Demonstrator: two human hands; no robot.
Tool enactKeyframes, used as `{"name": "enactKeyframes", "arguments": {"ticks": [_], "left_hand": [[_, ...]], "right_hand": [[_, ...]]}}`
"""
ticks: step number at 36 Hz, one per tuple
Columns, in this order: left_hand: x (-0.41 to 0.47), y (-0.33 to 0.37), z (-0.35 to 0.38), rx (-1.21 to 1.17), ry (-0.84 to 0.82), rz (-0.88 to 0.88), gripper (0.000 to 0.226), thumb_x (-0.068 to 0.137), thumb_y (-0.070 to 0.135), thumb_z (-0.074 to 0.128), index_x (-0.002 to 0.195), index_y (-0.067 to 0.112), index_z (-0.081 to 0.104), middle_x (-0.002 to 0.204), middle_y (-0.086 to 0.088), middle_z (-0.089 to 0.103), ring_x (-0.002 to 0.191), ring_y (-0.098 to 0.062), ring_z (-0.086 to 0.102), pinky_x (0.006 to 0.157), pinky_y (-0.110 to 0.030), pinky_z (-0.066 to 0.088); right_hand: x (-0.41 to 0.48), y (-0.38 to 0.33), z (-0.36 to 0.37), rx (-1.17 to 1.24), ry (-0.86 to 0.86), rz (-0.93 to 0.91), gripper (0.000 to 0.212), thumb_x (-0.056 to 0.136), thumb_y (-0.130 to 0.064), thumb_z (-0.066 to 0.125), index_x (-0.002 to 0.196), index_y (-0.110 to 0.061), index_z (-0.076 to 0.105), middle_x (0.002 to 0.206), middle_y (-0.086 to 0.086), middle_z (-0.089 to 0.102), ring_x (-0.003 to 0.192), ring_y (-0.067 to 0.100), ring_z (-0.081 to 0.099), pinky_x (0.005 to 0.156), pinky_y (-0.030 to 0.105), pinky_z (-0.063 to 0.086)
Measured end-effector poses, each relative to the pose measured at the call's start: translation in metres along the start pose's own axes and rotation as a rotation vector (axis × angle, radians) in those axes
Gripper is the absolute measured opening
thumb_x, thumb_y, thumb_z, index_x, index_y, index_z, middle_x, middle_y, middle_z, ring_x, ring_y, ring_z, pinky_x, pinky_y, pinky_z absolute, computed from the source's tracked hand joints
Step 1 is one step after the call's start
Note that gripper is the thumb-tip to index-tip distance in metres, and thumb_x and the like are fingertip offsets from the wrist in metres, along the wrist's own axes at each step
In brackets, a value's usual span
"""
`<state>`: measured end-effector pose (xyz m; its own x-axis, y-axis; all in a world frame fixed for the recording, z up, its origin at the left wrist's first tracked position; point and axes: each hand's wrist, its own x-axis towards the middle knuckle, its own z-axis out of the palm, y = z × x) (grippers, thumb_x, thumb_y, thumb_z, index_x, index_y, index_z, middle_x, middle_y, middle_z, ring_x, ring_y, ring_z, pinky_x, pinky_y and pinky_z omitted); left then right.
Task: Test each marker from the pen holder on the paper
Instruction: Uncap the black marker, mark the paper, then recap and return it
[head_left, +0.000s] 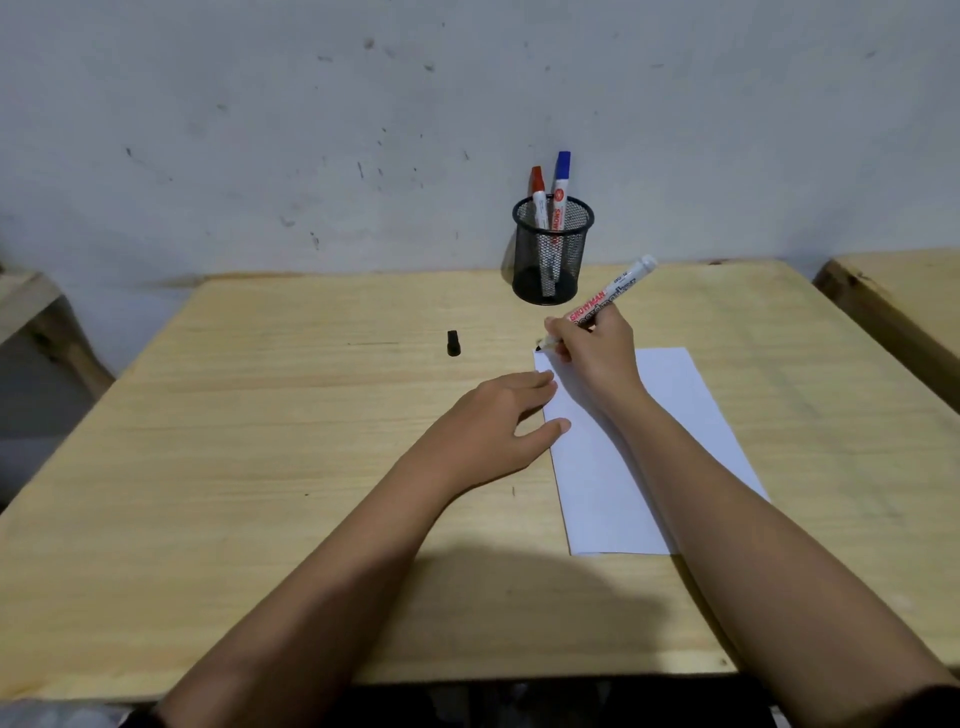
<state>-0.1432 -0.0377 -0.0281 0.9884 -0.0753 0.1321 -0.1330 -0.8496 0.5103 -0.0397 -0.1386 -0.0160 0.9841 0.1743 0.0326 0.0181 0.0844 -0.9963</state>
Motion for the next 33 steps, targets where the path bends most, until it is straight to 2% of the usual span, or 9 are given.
{"name": "enactKeyframes", "arguments": {"ticks": [6,11,15,19,24,28,31,33], "left_hand": [[0.0,0.0,0.0,0.004,0.0,-0.005,0.055,0.092,0.043,0.051,0.14,0.018,0.044,0.151,0.005,0.038,0.14,-0.007,0.03,0.106,-0.016,0.021],[0.0,0.001,-0.001,0.002,-0.003,-0.008,0.055,0.092,0.042,0.051,0.14,0.017,0.044,0.151,0.003,0.039,0.14,-0.008,0.031,0.107,-0.018,0.023],[0.0,0.002,-0.001,-0.012,0.003,-0.006,0.054,0.092,0.041,0.052,0.139,0.015,0.046,0.149,0.003,0.041,0.138,-0.008,0.034,0.104,-0.016,0.025],[0.001,0.001,-0.001,-0.017,0.0,-0.014,0.055,0.091,0.042,0.052,0.14,0.015,0.045,0.15,0.003,0.041,0.138,-0.007,0.033,0.108,-0.019,0.026],[0.001,0.001,-0.001,-0.02,-0.003,-0.014,0.056,0.091,0.042,0.052,0.14,0.017,0.044,0.15,0.004,0.039,0.139,-0.008,0.032,0.107,-0.018,0.024],[0.001,0.001,-0.001,-0.012,0.002,-0.016,0.055,0.091,0.042,0.053,0.14,0.018,0.044,0.151,0.005,0.038,0.14,-0.006,0.03,0.104,-0.014,0.021],[0.001,0.002,-0.001,-0.017,0.013,-0.019,0.054,0.091,0.042,0.053,0.138,0.018,0.046,0.151,0.006,0.038,0.139,-0.005,0.03,0.105,-0.015,0.023],[0.001,0.003,-0.003,-0.022,0.012,-0.026,0.053,0.09,0.042,0.054,0.137,0.018,0.048,0.15,0.007,0.039,0.139,-0.005,0.031,0.105,-0.017,0.025]], "right_hand": [[-0.002,-0.002,0.001,-0.057,-0.004,-0.067,0.015,0.084,0.0,0.059,0.084,-0.005,0.046,0.069,0.007,0.046,0.058,0.013,0.046,0.046,0.009,0.043],[-0.001,0.0,0.002,-0.089,0.0,-0.059,0.022,0.083,-0.002,0.061,0.073,-0.011,0.044,0.066,0.005,0.048,0.057,0.012,0.049,0.054,0.018,0.05],[0.0,-0.002,0.002,-0.147,-0.007,-0.089,0.014,0.085,0.0,0.058,0.083,-0.005,0.045,0.066,0.004,0.048,0.056,0.01,0.048,0.045,0.006,0.041],[0.003,0.002,0.003,-0.127,0.007,-0.039,0.022,0.081,0.002,0.056,0.072,-0.012,0.041,0.07,0.006,0.046,0.058,0.014,0.046,0.05,0.018,0.047],[0.004,0.003,0.002,-0.122,0.01,-0.024,0.023,0.08,0.002,0.056,0.07,-0.012,0.041,0.069,0.006,0.045,0.057,0.014,0.044,0.054,0.023,0.046],[0.004,0.0,-0.002,-0.047,0.017,-0.022,0.014,0.082,-0.001,0.06,0.082,-0.007,0.048,0.069,0.007,0.049,0.059,0.013,0.048,0.052,0.014,0.047],[0.006,-0.001,-0.007,0.036,0.013,0.006,0.016,0.085,-0.011,0.064,0.094,-0.005,0.052,0.076,0.007,0.056,0.067,0.014,0.056,0.067,0.023,0.05],[0.004,-0.005,-0.009,0.096,-0.007,0.019,0.016,0.087,-0.011,0.062,0.099,-0.004,0.053,0.079,0.007,0.057,0.067,0.013,0.055,0.062,0.018,0.051]]}}
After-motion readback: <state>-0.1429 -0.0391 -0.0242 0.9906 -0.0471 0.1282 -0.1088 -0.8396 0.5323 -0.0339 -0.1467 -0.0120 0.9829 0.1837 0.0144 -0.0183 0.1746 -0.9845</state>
